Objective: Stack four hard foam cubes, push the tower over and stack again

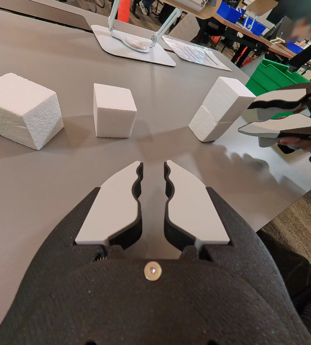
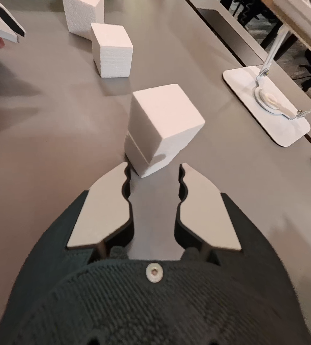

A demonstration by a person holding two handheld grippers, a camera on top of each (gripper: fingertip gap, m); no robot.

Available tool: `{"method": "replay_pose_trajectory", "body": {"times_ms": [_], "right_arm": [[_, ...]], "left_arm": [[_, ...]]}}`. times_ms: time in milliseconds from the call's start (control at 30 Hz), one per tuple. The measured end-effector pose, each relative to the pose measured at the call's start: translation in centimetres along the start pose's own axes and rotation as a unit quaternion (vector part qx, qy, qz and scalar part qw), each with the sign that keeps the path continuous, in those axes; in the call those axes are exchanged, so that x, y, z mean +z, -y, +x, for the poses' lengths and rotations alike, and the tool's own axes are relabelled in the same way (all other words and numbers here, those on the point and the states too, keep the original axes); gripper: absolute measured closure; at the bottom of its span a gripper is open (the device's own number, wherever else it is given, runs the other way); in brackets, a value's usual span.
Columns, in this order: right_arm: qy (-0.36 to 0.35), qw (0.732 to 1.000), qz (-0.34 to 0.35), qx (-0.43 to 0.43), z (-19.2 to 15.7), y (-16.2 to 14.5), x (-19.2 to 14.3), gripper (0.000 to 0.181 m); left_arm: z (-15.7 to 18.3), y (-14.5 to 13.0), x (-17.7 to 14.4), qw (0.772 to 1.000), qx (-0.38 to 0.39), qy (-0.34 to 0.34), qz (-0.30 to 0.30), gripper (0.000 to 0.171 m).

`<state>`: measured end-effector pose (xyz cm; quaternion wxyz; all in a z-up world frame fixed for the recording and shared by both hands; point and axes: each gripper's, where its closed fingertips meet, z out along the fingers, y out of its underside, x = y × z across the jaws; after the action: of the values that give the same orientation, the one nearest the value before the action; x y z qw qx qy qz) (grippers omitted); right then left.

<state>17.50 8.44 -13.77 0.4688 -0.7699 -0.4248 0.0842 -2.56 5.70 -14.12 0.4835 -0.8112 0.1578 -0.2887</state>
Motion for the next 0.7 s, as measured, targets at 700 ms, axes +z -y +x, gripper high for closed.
{"method": "replay_pose_trajectory", "body": {"times_ms": [700], "right_arm": [[0.013,0.997,0.045,0.065,0.5,0.6,0.1,0.137]], "left_arm": [[0.0,0.0,0.0,1.0,0.0,0.0,-0.001,0.15]]}}
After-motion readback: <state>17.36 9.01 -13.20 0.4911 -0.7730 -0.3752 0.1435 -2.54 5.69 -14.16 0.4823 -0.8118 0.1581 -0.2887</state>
